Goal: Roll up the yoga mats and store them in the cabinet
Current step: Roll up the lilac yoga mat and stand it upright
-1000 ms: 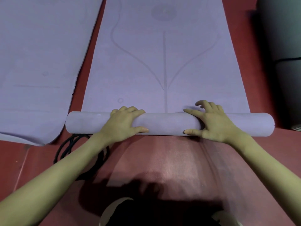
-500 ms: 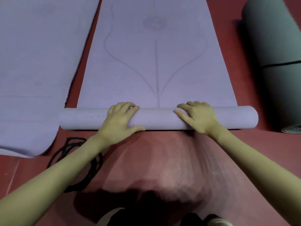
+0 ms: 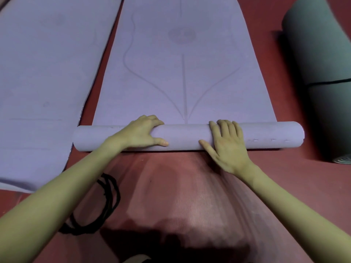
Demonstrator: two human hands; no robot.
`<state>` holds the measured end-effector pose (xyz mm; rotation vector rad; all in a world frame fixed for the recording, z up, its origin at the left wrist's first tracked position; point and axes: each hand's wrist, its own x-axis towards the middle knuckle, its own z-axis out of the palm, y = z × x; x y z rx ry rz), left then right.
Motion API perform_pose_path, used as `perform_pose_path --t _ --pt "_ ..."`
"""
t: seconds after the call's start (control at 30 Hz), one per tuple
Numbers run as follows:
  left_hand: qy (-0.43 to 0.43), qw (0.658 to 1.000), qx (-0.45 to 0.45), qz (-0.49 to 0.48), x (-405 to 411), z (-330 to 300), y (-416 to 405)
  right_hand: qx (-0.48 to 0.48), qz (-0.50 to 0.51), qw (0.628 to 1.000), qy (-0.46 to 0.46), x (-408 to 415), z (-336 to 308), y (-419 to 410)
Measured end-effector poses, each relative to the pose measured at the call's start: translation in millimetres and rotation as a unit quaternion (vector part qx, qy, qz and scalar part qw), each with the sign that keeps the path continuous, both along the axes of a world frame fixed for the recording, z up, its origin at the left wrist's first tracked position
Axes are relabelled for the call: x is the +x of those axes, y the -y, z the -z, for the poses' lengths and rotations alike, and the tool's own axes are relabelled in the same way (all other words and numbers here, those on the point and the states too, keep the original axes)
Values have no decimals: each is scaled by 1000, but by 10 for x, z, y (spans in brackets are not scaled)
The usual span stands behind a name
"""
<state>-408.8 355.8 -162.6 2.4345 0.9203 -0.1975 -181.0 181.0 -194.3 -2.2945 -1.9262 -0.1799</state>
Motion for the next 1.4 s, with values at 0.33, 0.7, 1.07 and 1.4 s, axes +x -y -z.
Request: perform_pose_path --t 0.33,0.7,1.07,1.4 --pt "-15 971 236 33 -72 130 245 -125 -18 992 -2 291 -230 -561" --pt "-78 992 94 16 202 -59 -251 -42 -65 997 -23 229 -89 -344" --pt "-24 963 260 -59 75 57 -30 -179 -27 983 -36 479 -236 -863" --pt "-53 981 185 22 33 5 -556 -163 -75 984 2 616 -272 -931"
